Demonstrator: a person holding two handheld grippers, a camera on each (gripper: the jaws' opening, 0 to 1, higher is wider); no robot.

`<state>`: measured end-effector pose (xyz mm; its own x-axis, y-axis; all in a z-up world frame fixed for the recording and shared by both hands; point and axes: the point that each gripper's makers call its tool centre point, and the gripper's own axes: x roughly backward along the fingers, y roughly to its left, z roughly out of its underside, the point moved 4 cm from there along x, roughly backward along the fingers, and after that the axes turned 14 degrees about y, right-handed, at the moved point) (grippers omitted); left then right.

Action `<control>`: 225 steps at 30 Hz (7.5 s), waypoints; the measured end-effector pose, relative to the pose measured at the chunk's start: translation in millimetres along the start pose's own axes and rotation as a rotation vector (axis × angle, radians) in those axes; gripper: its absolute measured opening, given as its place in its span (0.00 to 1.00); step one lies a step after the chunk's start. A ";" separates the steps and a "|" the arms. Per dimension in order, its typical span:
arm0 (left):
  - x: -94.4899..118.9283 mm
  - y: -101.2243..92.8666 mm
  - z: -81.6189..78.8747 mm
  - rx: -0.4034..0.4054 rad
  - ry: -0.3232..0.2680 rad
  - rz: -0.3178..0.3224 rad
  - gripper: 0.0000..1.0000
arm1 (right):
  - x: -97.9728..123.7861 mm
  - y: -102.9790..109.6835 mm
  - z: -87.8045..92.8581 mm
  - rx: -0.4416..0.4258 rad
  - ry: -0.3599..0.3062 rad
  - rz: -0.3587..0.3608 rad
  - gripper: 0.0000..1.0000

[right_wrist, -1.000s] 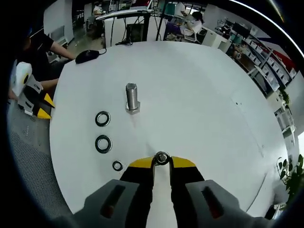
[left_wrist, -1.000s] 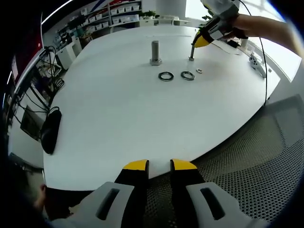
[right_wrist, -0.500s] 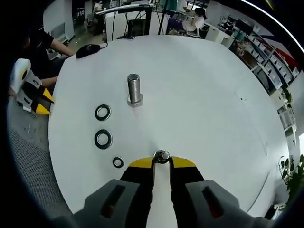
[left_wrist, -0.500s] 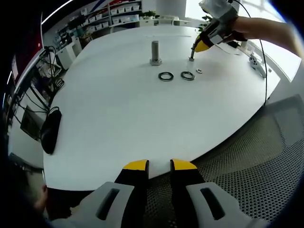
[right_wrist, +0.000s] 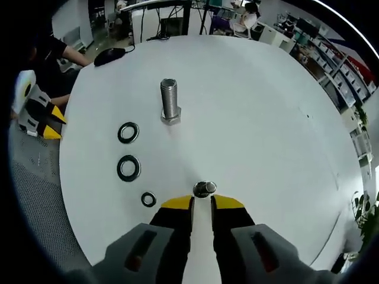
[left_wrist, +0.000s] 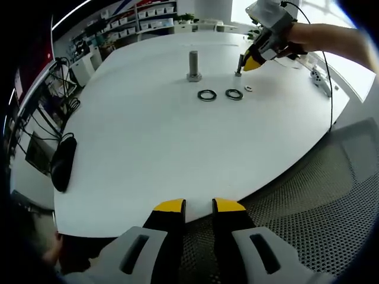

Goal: Place the washer onto the threaded stud by aligning its center hole with the stud, sliding it down to the base, and recovering from edge contact or off-axis alignment until the washer reaches the visible bottom stop.

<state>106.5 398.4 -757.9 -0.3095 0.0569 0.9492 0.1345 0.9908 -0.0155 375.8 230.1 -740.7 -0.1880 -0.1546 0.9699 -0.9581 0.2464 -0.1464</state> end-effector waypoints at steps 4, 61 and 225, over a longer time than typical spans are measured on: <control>0.2 -0.1 0.0 -0.001 0.001 0.000 0.16 | 5.0 0.1 -2.0 -0.025 -0.040 0.002 0.19; -0.6 -0.5 0.3 -0.005 0.002 -0.001 0.16 | 61.6 45.8 5.5 0.220 -0.061 -0.108 0.22; -0.2 2.2 0.6 0.008 -0.001 -0.014 0.15 | 21.4 13.8 33.8 0.124 0.131 -0.057 0.14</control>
<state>106.3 400.6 -758.4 -0.3124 0.0427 0.9490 0.1227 0.9924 -0.0042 351.3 197.8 -728.5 -0.1110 -0.0369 0.9931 -0.9871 0.1201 -0.1059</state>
